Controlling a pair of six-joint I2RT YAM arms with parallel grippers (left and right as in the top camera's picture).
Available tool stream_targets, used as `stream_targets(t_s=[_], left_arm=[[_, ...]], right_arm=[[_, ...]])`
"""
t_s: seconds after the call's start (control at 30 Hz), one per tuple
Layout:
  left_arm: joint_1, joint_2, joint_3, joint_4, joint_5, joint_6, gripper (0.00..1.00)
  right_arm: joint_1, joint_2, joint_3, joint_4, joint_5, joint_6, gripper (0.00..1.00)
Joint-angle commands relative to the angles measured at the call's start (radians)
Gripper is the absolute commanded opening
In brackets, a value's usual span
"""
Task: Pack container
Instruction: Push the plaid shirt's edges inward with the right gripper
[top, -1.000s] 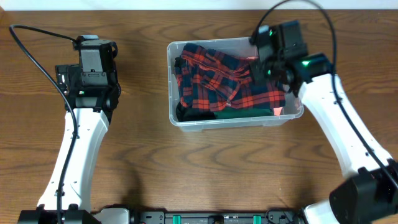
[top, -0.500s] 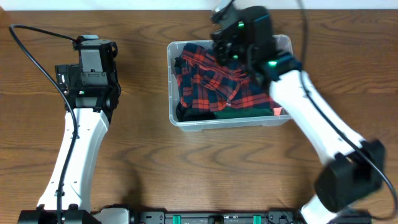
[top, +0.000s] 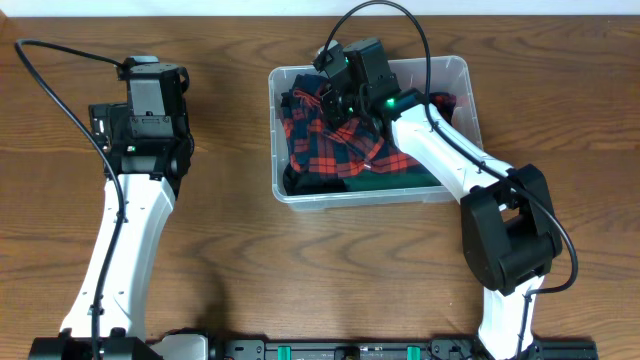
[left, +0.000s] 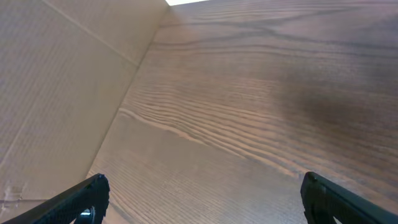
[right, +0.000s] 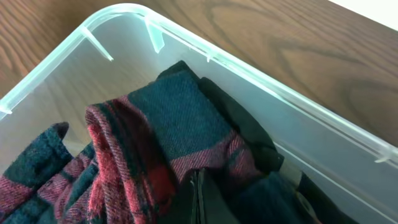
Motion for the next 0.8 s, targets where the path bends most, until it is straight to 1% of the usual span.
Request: stream_targets(t_s=[0.0, 0.2, 0.33, 0.63, 0.77], left_arm=[[0.003, 0.006, 0.018, -0.003, -0.009, -0.001, 0.98], [0.003, 0.006, 0.018, -0.003, -0.009, -0.001, 0.98], [0.003, 0.006, 0.018, -0.003, -0.009, -0.001, 0.98], [0.003, 0.006, 0.018, -0.003, -0.009, -0.001, 0.98], [0.003, 0.006, 0.018, -0.003, -0.009, -0.001, 0.98]], right_arm=[[0.005, -0.026, -0.015, -0.006, -0.018, 0.008, 0.01], [0.006, -0.144, -0.015, 0.012, -0.019, 0.009, 0.01], [0.020, -0.171, -0.015, 0.020, -0.018, 0.008, 0.01], [0.039, -0.093, -0.015, 0.102, -0.018, 0.009, 0.01], [0.046, -0.029, -0.015, 0.100, -0.018, 0.009, 0.01]])
